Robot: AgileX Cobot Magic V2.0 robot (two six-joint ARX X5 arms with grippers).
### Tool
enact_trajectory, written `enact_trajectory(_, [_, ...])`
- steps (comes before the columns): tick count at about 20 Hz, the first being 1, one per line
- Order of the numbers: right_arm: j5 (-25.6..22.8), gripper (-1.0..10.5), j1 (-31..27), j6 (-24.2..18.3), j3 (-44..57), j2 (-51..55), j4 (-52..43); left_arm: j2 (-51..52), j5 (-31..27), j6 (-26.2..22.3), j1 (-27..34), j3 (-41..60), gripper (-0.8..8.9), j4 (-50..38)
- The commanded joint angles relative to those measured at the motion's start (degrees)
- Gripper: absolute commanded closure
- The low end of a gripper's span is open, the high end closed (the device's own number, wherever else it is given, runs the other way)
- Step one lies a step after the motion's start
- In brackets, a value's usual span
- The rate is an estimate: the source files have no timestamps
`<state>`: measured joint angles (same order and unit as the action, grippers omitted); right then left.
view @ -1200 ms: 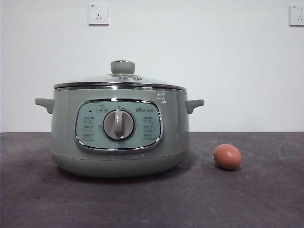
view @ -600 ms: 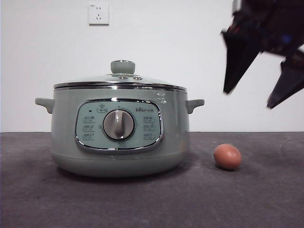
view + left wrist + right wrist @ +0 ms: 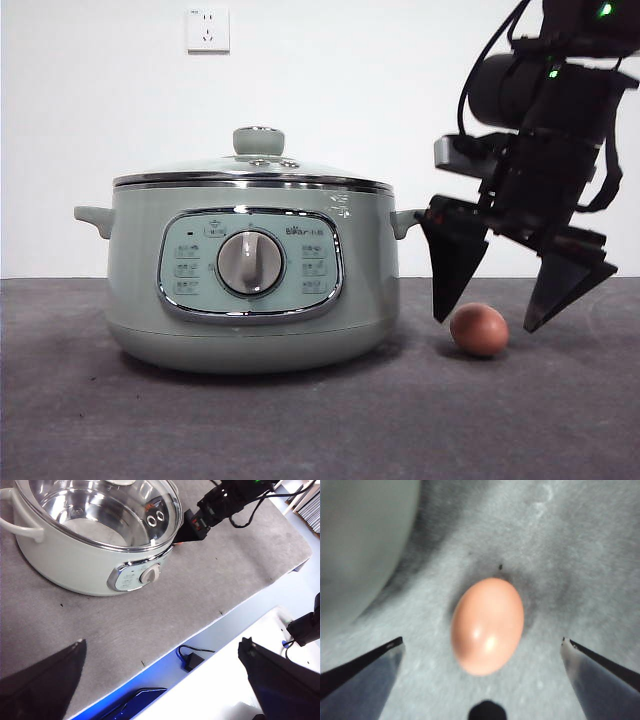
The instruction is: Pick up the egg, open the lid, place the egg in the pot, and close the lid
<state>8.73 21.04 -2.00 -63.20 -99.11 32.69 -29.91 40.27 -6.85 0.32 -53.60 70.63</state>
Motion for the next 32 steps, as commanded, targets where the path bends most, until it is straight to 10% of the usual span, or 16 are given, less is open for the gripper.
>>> enact_trajectory(1, [-0.3, 3.9, 0.2, 1.1, 0.0, -2.1, -1.4, 0.0, 0.3, -0.4, -0.1, -0.2, 1.58, -0.3])
enact_trajectory(11, [0.3, 9.7, 0.2, 2.0, 0.0, -3.2, -3.8, 0.0, 0.3, -0.4, -0.1, -0.2, 1.58, -2.4])
enact_trajectory(23, [-0.2, 9.6, 0.0, 2.3, 0.0, 19.1, 6.3, -9.6, -2.6, 0.3, -0.8, -0.2, 1.59, -11.5])
enact_trajectory(32, [-0.1, 9.6, 0.0, 2.6, 0.0, 43.9, 15.4, -28.9, -12.7, 7.1, -15.8, -7.0, 1.59, -35.0])
